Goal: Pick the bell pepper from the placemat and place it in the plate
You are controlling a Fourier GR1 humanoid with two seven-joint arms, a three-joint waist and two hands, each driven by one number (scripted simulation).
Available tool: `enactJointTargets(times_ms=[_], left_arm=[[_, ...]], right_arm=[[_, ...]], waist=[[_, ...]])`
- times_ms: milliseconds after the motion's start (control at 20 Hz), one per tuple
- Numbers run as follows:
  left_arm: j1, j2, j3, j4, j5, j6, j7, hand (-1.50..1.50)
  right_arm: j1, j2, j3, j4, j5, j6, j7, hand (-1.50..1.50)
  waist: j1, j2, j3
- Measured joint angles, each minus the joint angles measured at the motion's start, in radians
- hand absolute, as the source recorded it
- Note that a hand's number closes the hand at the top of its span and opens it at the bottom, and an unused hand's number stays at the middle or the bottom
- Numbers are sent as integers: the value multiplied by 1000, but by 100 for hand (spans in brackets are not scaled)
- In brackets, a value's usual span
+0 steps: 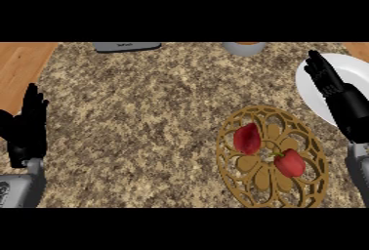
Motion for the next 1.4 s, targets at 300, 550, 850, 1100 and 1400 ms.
enactJointTargets(times_ms=[300,550,850,1100,1400], left_arm=[[46,-59,-109,18,24,-94,44,0],[117,-126,-192,18,80,-201,45,0],[150,-148,-219,-5,98,-262,40,0],[168,-155,-215,-17,96,-281,45,0],[184,-147,-202,-31,101,-289,48,0]], right_arm=[[-107,-58,-16,-75,-101,167,-89,150],[-114,-163,-101,-51,44,119,-248,-150],[-50,-174,-194,108,15,217,-560,-150],[-2,-250,-208,96,81,282,-631,-150],[62,-417,-156,-15,245,343,-591,-150]], waist=[[17,34,-66],[18,42,-82],[28,45,-82],[23,42,-82],[15,39,-84]])
